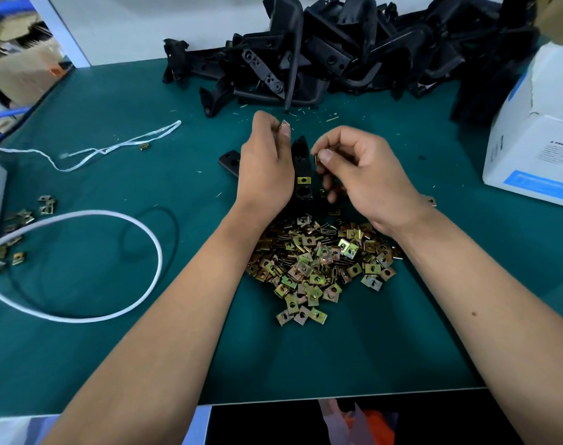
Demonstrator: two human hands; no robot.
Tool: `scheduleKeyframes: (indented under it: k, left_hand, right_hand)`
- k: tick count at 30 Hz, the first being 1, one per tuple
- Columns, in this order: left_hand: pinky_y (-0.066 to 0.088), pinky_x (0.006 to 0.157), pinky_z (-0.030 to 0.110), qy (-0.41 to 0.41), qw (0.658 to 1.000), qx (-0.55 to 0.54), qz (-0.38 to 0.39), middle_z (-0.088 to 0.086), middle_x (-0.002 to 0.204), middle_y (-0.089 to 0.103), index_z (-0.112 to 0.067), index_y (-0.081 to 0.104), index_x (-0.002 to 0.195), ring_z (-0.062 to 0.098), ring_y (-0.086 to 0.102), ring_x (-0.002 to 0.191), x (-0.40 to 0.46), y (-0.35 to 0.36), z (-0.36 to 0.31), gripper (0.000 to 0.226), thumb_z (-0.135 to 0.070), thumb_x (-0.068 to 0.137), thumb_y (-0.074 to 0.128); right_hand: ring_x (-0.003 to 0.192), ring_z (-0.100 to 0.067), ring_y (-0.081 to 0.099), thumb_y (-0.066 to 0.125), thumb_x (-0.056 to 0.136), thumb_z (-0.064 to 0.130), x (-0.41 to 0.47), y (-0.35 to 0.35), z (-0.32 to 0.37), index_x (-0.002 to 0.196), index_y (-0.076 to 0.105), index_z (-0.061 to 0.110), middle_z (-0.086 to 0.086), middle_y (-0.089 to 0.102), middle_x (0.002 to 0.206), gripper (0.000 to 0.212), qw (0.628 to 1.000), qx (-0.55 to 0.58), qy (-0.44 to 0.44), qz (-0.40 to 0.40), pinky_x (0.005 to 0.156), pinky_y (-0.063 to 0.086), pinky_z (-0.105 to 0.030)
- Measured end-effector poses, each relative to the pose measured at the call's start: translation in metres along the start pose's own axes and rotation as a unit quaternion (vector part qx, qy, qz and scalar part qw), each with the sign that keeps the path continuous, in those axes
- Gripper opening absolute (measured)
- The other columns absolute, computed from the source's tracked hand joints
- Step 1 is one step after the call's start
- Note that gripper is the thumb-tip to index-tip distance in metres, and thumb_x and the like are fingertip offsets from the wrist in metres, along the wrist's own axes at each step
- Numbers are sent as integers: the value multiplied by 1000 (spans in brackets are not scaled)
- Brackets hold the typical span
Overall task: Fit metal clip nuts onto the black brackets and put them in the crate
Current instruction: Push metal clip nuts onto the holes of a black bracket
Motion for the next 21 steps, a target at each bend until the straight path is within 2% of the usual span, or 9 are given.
scheduleKeyframes:
  k: [5, 9, 12, 17, 21]
  left_hand:
    - [31, 63, 32, 18, 1000, 1, -3, -11, 71, 45, -10, 42, 96, -2, 45, 62, -1, -1, -2, 13, -14, 108, 45]
    - [32, 62, 35, 25, 1000, 0, 1, -10, 67, 43, -10, 43, 96, 6, 41, 60, -1, 0, -2, 14, -15, 109, 45]
    - [32, 61, 36, 37, 999, 0, 1, -9, 67, 43, -9, 42, 95, 11, 37, 61, -3, 0, -4, 14, -14, 108, 45]
    - [31, 63, 33, 21, 1000, -6, 3, -10, 69, 44, -9, 43, 96, 2, 43, 61, -1, 0, -3, 14, -14, 109, 45]
    - [30, 62, 30, 14, 1000, -12, 2, -11, 70, 45, -9, 43, 96, 0, 44, 62, -1, 0, -1, 14, -14, 108, 45]
  right_hand:
    - [75, -11, 66, 65, 96, -2, 2, 1, -4, 97, 78, 13, -2, 72, 86, 19, 996, 82, 13, -40, 67, 57, -23]
    - [80, -18, 71, 66, 95, -4, 3, -1, -7, 97, 79, 9, -11, 73, 90, 19, 984, 169, 33, -43, 76, 58, -25]
    - [81, -17, 73, 68, 93, -6, 3, 0, -7, 96, 80, 10, -8, 76, 88, 20, 985, 162, 32, -47, 76, 59, -25]
    - [84, -19, 75, 72, 87, -11, 3, -2, -8, 93, 79, 6, -8, 78, 89, 19, 985, 158, 34, -67, 81, 59, -26]
    - [84, -20, 75, 74, 84, -13, 2, -2, -8, 92, 77, 4, -9, 76, 87, 19, 984, 161, 29, -68, 78, 60, -26]
Point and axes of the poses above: each hand's wrist, its own x-axis towards the middle knuckle, its own y-axis out of the palm, z = x × y, the point moved 3 cm from there along x, towards the middle knuckle
